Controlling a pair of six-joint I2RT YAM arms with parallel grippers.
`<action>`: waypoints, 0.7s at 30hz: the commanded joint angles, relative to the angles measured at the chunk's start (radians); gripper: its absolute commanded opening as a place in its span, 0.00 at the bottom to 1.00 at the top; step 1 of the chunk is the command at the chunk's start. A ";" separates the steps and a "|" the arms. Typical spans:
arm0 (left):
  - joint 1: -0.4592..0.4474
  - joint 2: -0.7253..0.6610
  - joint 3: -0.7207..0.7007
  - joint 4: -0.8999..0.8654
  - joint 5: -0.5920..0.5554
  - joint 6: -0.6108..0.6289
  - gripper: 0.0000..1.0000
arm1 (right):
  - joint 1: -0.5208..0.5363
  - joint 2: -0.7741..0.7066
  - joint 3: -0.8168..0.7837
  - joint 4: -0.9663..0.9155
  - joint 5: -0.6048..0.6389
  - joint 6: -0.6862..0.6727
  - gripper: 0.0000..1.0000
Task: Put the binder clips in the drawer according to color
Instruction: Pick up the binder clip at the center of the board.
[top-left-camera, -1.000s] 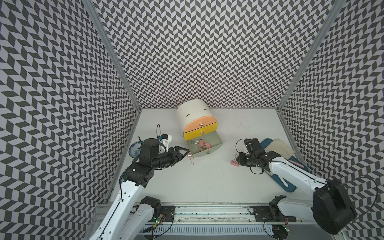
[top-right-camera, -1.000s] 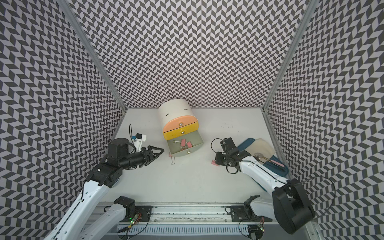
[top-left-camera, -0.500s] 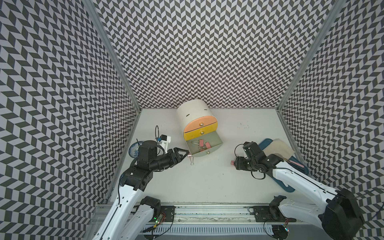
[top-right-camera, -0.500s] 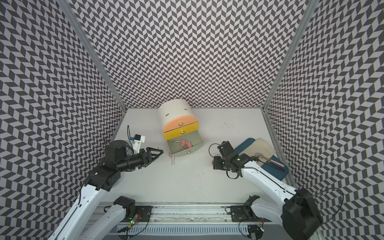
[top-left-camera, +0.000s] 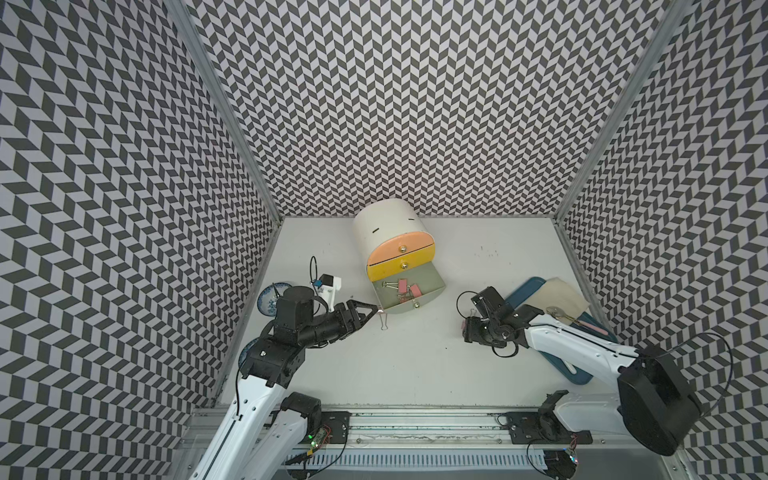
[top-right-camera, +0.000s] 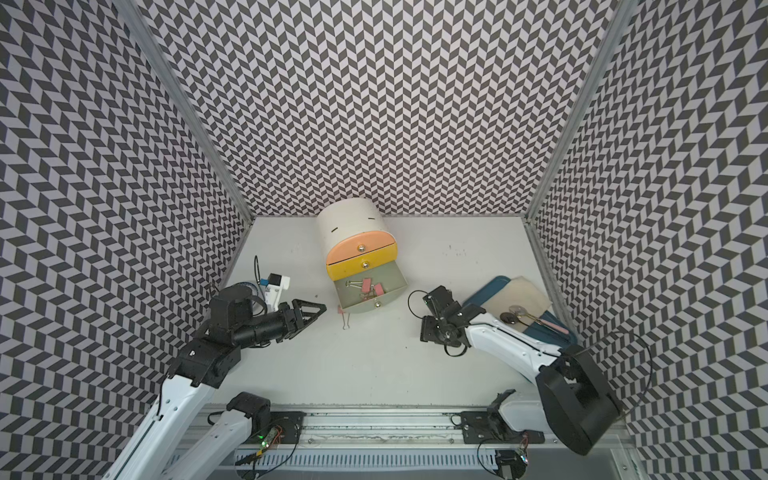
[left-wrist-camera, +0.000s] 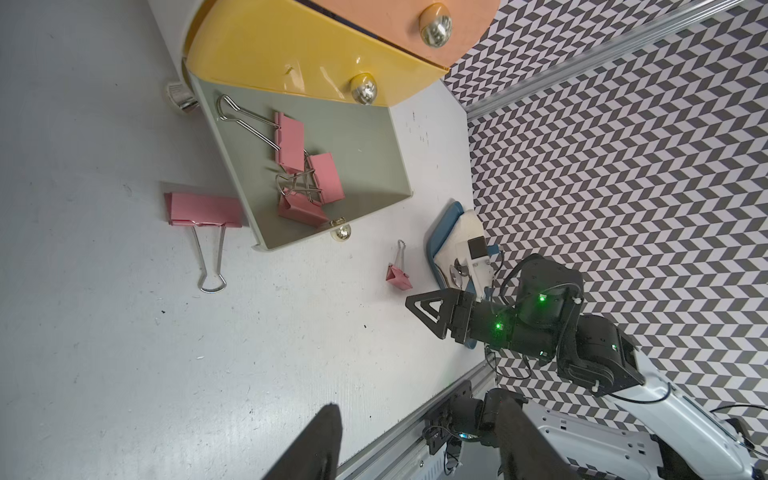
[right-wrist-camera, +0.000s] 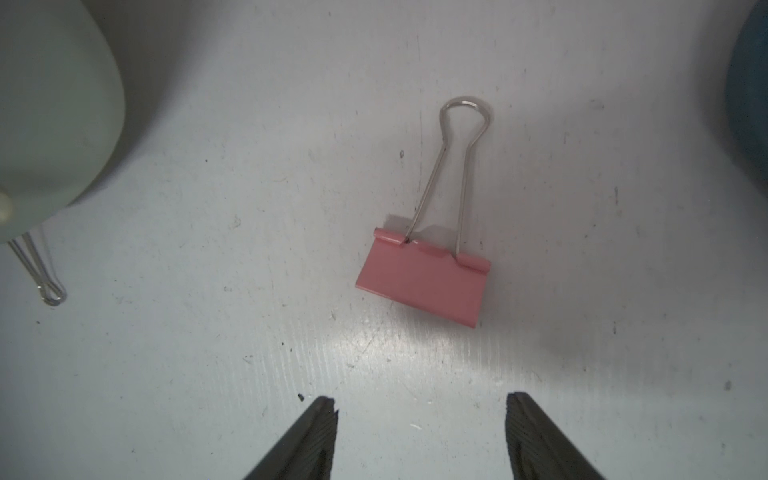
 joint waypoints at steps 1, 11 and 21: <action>0.007 -0.006 -0.010 0.002 0.017 0.011 0.63 | 0.009 0.038 0.046 0.050 0.032 0.030 0.70; 0.007 0.019 -0.024 0.031 0.029 0.014 0.63 | 0.020 0.135 0.092 0.029 0.093 0.044 0.74; 0.007 0.026 -0.044 0.059 0.032 0.008 0.63 | 0.022 0.207 0.126 0.029 0.118 0.043 0.69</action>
